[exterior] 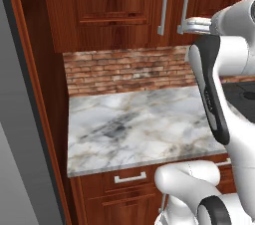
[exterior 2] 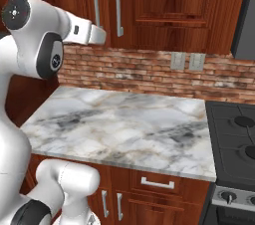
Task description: Open the cabinet and move the ladle to the pot. Then close the cabinet.
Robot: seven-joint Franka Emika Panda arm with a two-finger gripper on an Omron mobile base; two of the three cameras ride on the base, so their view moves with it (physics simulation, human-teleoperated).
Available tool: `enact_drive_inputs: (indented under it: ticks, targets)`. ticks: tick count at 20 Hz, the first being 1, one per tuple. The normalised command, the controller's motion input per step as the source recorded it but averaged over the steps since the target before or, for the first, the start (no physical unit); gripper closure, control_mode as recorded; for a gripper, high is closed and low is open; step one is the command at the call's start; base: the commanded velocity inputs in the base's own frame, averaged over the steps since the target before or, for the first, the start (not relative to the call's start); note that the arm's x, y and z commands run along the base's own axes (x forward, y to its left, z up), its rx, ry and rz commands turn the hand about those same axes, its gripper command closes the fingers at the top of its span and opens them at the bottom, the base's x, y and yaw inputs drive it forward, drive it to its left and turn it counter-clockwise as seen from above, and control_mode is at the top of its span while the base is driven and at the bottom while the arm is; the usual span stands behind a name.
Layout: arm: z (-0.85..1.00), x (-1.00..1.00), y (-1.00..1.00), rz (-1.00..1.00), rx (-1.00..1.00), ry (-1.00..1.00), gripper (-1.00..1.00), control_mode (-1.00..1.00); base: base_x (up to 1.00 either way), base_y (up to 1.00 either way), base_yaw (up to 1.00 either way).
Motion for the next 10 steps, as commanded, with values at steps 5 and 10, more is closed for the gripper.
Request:
enact_drive_inputs:
  ticks: [5,10]
  targets:
    - [0.12,0.01,0.00,0.13,0.00,-0.13,-1.00,-1.00,0.00,0.00,0.00]
    - [0.00,0.24,-0.02,0.11,0.00,-0.15,-1.00,-1.00,0.00,0.00,0.00]
